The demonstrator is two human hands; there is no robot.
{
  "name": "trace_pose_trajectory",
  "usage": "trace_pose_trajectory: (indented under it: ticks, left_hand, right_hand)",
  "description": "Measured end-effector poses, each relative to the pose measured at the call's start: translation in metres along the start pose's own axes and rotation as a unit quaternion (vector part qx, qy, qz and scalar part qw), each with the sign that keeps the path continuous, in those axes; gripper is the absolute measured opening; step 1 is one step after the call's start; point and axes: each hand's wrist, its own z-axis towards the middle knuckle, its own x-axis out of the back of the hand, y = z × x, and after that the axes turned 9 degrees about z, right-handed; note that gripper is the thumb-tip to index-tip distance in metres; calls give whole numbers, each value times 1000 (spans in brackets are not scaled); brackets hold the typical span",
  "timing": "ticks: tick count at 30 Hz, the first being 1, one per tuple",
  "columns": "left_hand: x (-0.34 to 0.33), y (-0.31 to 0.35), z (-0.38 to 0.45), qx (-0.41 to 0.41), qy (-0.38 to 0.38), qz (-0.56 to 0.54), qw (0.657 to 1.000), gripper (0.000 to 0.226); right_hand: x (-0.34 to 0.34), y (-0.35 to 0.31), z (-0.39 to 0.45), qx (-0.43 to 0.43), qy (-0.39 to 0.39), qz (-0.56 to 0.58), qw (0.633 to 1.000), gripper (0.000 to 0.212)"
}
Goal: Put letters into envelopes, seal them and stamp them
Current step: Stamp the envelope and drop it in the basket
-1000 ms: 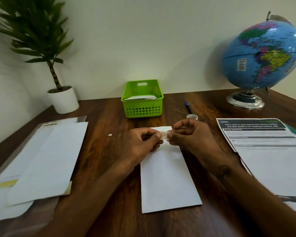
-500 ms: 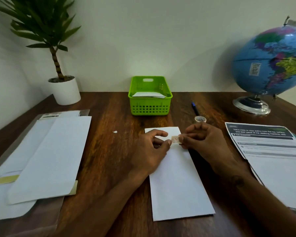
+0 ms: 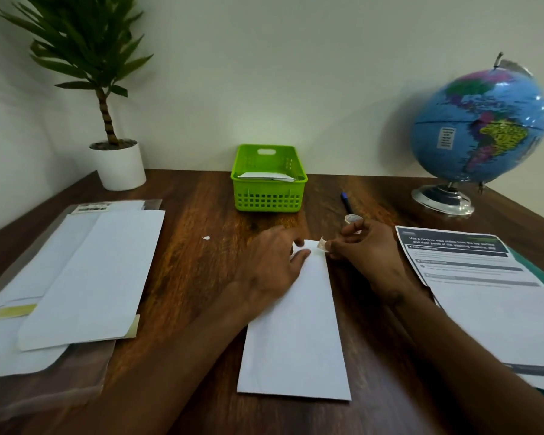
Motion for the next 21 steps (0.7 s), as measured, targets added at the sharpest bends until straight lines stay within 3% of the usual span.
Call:
trace_pose_trajectory:
  ticks: [7, 13, 21]
  left_hand:
    - [-21, 2, -4, 8, 18, -47, 999, 25]
    - [-26, 4, -1, -35, -9, 57, 998, 52]
    - [-32, 2, -1, 7, -12, 91, 996, 39]
  right_hand:
    - [-9, -23, 19, -55, -57, -66, 995, 27]
    - [-12, -37, 19, -78, -60, -121, 988, 25]
    - [-18, -41, 24, -5, -63, -238, 969, 36]
